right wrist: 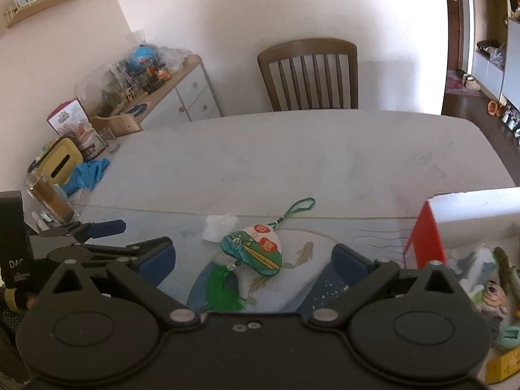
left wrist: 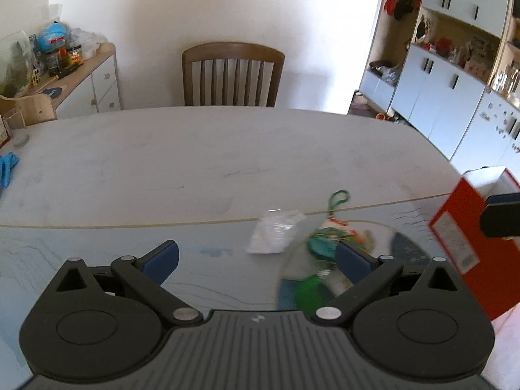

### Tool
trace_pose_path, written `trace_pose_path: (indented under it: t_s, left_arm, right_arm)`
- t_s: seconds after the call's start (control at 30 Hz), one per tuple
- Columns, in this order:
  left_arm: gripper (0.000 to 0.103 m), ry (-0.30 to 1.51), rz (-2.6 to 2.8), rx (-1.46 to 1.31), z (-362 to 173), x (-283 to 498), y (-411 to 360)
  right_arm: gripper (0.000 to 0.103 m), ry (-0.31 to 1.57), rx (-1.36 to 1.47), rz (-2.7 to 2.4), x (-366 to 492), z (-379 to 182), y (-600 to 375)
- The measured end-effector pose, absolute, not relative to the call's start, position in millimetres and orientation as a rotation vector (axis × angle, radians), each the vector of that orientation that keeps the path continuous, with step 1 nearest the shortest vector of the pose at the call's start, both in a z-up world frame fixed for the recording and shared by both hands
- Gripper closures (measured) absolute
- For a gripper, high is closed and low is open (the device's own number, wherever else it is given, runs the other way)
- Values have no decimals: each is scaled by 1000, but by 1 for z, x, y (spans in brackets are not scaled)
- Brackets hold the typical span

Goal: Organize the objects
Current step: 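Grasp the white bead bag with the left tool while the right tool grasps the green-tasseled pouch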

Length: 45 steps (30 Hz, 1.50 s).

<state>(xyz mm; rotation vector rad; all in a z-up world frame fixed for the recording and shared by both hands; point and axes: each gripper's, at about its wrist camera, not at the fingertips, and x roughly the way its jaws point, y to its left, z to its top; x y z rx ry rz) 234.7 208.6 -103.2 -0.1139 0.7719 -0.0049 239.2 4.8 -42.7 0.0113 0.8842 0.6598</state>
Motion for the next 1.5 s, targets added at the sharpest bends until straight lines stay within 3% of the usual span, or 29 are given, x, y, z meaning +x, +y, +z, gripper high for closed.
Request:
trace_pose_path:
  t_s: [0.5,0.97,1.13,1.3,1.4,1.5]
  left_arm:
    - [0,796,-97,-57,-152,291,214]
    - [1,778,-132,-50,-182,301,212]
    - [17,773,-140,-36,-187,300,209]
    - [46,755,-162,-8,-186,298,206]
    - [59,750,-176,5,-186,295,203]
    - [62,754,-176,-11,-185,295,203]
  right_arm:
    - [5,1018,-69,639,285,-99,60]
    - [10,1119,47,601,310,-128,69]
    - [12,1137,40,596,312,-134,76]
    - [17,1166,69,596,314,-141,78]
    - [25,1177,84,602,313,-143,76]
    - [31,1192,78,588,313,-145,77]
